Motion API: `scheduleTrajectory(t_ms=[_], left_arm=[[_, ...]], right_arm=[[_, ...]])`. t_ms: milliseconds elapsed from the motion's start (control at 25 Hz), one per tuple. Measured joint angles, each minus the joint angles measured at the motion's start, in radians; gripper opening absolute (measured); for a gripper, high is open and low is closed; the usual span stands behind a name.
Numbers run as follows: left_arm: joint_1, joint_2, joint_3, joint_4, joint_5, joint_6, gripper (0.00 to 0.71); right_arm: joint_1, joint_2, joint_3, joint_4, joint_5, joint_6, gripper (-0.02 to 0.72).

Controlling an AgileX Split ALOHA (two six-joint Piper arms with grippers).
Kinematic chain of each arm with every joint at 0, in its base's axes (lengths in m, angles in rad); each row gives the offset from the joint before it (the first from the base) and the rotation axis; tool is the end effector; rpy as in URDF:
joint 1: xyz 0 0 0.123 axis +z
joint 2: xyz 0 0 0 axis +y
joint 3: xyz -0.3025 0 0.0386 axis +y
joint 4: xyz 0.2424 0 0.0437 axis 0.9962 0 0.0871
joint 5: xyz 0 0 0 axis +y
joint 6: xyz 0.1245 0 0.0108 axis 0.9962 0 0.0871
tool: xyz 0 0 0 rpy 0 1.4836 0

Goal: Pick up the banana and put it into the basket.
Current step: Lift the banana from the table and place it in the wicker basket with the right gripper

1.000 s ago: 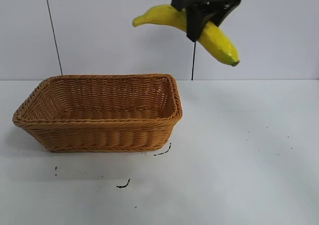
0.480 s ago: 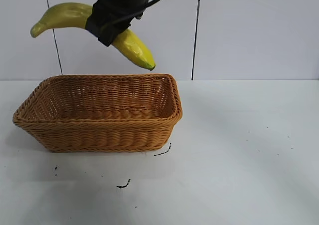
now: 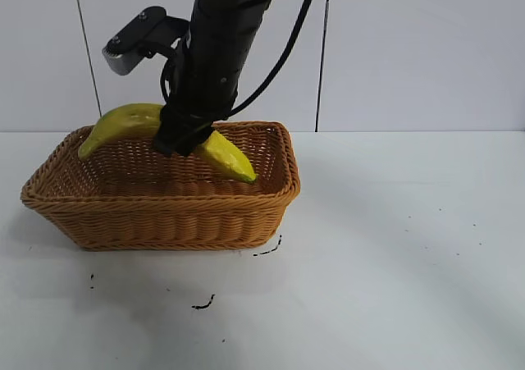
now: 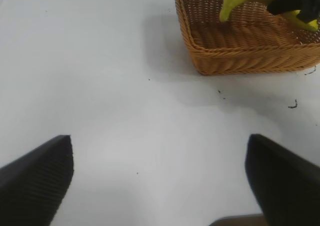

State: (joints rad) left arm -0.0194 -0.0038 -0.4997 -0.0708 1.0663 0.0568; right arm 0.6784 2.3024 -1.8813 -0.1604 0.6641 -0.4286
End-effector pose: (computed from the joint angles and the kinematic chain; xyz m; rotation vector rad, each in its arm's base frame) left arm -0.0007 -0.0077 0.2586 0.0815 2.0433 -0.0614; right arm 0.4265 0.3280 0.1590 -1.4484 2.1073 -0.0791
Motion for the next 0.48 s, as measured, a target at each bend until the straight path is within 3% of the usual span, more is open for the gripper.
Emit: scheduleTrajectory(t_ms=[280, 320, 480], left_arm=[[0.000, 0.000, 0.000, 0.000, 0.000, 0.000, 0.693], [0.000, 0.000, 0.000, 0.000, 0.000, 0.000, 0.693], [0.000, 0.000, 0.000, 0.000, 0.000, 0.000, 0.693]], right_arm=[[0.000, 0.000, 0.000, 0.000, 0.005, 0.024, 0.301], [0.000, 0.000, 0.000, 0.000, 0.005, 0.025, 0.328], [0.000, -0.010, 0.000, 0.000, -0.007, 0.025, 0.607]])
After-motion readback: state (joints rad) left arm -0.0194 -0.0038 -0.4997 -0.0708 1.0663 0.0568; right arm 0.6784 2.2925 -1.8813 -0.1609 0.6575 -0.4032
